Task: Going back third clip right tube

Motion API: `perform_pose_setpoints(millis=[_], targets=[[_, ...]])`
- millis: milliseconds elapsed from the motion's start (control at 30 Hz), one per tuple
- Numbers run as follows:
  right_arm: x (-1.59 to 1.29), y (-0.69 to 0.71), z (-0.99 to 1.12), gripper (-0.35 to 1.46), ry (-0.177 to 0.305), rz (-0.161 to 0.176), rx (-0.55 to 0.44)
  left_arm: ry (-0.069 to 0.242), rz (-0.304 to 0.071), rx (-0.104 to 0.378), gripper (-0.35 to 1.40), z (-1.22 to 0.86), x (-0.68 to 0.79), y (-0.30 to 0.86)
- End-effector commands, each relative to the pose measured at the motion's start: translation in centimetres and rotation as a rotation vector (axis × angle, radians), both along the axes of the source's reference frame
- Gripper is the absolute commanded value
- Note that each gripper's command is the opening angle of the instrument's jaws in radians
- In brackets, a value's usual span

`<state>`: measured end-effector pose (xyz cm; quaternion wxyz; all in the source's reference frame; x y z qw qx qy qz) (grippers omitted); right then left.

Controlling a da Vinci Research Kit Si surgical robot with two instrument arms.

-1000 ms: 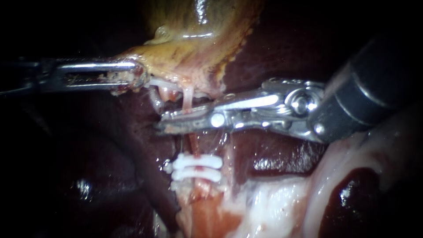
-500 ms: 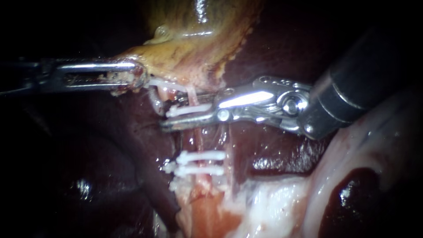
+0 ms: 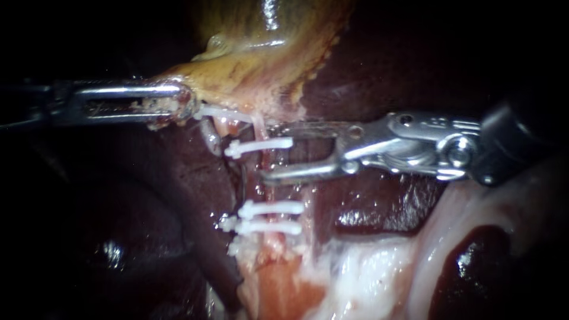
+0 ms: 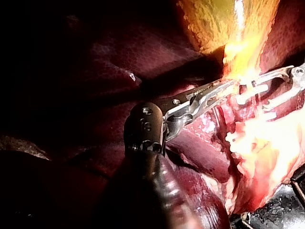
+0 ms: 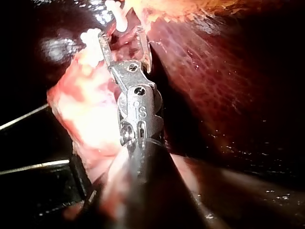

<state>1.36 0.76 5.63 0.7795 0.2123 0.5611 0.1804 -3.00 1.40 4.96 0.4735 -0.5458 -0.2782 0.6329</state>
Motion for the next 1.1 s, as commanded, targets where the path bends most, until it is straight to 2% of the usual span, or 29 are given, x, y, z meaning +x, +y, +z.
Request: perform_pose_setpoints(millis=[33, 267, 533, 667, 900, 1100], targets=[[-0.07, -0.04, -0.04, 0.50, 0.004, -0.008, -0.018, -0.001, 0.001, 0.000, -0.35, 0.00, 0.00, 0.00], [-0.41, -0.19, -0.20, 0.50, 0.025, -0.047, -0.097, -0.002, 0.001, 0.000, -0.35, 0.00, 0.00, 0.01], [-0.60, -0.21, -0.23, 0.50, 0.028, -0.053, -0.126, 0.001, -0.003, -0.001, -0.35, 0.04, -0.04, 0.02], [-0.62, -0.21, -0.23, 0.50, 0.029, -0.054, -0.126, 0.009, -0.005, -0.024, -0.35, 0.12, -0.15, -0.03], [-0.62, -0.20, -0.24, 0.50, 0.028, -0.053, -0.125, 0.013, -0.005, -0.033, -0.35, 0.34, -0.42, -0.06], [-0.63, -0.20, -0.24, 0.50, 0.029, -0.055, -0.130, 0.022, 0.005, -0.036, -0.35, 0.51, -0.51, -0.07]])
